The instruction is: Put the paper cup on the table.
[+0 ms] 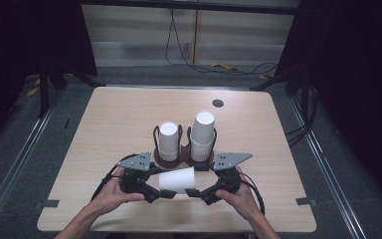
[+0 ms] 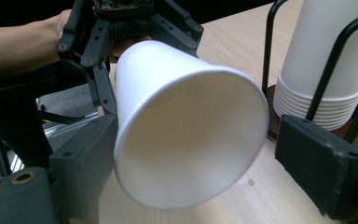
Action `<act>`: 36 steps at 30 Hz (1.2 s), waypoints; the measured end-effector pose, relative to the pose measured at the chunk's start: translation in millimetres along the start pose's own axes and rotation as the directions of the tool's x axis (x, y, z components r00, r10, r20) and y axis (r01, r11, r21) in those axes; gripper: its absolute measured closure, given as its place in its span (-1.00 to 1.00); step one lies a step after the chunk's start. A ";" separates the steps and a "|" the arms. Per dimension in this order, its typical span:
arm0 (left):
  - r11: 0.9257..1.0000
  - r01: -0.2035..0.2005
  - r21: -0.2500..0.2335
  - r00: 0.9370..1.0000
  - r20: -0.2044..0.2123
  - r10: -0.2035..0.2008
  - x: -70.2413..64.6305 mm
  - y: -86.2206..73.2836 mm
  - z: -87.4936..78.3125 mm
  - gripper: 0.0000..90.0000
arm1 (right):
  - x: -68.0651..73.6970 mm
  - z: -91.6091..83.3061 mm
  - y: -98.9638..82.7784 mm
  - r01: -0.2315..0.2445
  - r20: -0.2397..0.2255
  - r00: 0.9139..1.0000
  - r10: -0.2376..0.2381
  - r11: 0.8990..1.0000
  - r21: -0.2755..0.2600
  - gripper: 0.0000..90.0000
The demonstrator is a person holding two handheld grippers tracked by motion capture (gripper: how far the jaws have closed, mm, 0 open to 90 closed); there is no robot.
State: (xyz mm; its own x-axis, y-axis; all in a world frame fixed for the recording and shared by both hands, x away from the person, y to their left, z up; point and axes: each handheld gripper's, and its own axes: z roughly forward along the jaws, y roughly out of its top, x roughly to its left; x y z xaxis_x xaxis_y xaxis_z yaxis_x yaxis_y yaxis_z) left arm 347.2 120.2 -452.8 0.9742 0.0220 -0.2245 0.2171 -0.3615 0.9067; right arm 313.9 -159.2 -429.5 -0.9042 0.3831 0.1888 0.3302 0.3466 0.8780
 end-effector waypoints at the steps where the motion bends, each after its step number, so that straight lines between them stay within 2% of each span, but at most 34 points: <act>1: 1.000 0.004 -0.001 1.000 0.006 -0.004 -0.2 -0.1 0.8 -0.29 | -0.1 0.7 0.2 -0.002 -0.003 1.000 0.002 1.000 0.002 -0.71; 8: 1.000 0.000 0.008 1.000 0.000 0.000 -0.5 -0.2 1.5 -0.29 | -2.0 11.0 -1.9 -0.013 -0.033 0.999 0.014 0.999 0.035 -0.71; 14: 1.000 0.008 0.004 1.000 0.009 -0.008 -0.6 -0.8 2.8 -0.29 | -4.3 10.7 -2.2 -0.044 -0.074 0.996 0.045 0.999 0.007 -0.63; 19: 1.000 0.015 0.011 1.000 0.019 -0.015 1.0 -2.1 2.4 -0.28 | -6.6 11.0 -2.7 -0.070 -0.092 0.993 0.072 0.997 0.020 -0.58; 22: 1.000 0.029 -0.002 0.999 0.028 -0.028 2.4 -2.5 1.9 -0.28 | -7.6 10.4 -2.1 -0.075 -0.100 0.992 0.076 0.997 0.016 -0.55; 23: 1.000 0.015 0.001 1.000 0.022 -0.015 2.0 -2.2 1.5 -0.28 | -8.2 10.1 -2.0 -0.078 -0.105 0.991 0.079 0.997 0.012 -0.54; 26: 1.000 0.009 0.010 1.000 0.013 -0.009 0.8 -1.6 2.9 -0.29 | -7.8 9.5 -0.5 -0.053 -0.099 0.994 0.055 0.998 0.022 -0.54; 31: 1.000 0.024 0.003 1.000 -0.001 -0.024 1.7 -2.1 2.5 -0.39 | -5.8 8.0 1.1 -0.033 -0.095 0.995 0.033 0.999 0.007 -0.49; 33: 1.000 0.008 0.011 1.000 -0.006 -0.008 1.0 -2.4 2.2 -0.39 | -4.7 8.2 1.8 -0.025 -0.090 0.996 0.025 1.000 0.008 -0.48; 36: 1.000 0.023 0.011 1.000 -0.014 -0.023 2.1 -3.0 1.6 -0.41 | -3.6 8.4 2.2 -0.020 -0.081 0.996 0.020 1.000 0.008 -0.47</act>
State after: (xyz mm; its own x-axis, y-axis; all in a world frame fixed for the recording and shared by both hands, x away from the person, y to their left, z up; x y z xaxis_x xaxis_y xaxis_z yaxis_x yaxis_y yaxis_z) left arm 348.5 119.8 -456.5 0.9699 0.0434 -0.2398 0.2385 -0.3710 0.8975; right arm 320.1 -152.7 -431.9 -0.9164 0.3191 0.2418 0.3501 0.3455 0.8706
